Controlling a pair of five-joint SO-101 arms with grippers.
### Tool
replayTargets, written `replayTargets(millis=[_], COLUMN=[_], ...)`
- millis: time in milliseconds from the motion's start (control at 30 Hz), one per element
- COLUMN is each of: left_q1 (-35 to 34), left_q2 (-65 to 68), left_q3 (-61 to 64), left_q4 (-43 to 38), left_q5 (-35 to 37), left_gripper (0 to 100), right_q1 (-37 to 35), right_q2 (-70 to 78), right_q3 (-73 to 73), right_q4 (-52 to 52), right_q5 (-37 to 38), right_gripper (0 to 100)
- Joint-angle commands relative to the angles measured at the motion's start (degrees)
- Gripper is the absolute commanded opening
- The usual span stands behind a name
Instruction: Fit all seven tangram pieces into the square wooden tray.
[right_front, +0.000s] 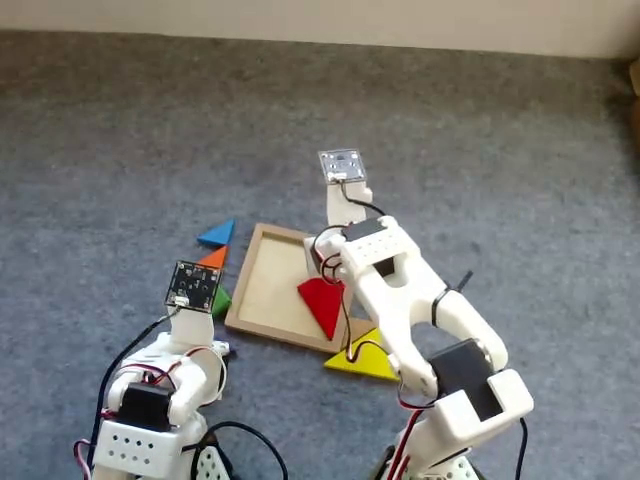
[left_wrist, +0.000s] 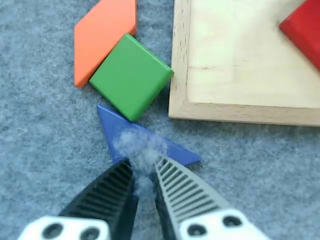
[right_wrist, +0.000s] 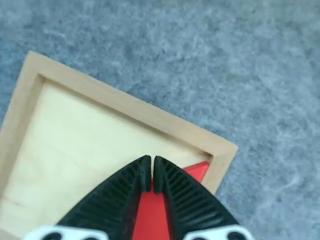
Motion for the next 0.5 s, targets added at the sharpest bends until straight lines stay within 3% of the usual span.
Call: replayTargets(millis=[0, 200, 467], left_q1=[0.0, 0.0, 0.0], left_q2=[-2.2, -2.2, -2.2], left_q3=[1.2, 1.2, 1.2], left_q4=[0.3, 0.3, 0.3], left_q5=[0.6, 0.6, 0.6], left_gripper=[2, 2, 2], right_q1=[-0.2, -0.1, 0.0], right_q2=[-3.6, -4.7, -23.1], right_q3=[-0.8, -2.2, -0.3], right_q4=[2.4, 7.2, 11.4], right_q5=[0.7, 0.7, 2.3], right_gripper=[2.7, 2.7, 2.7])
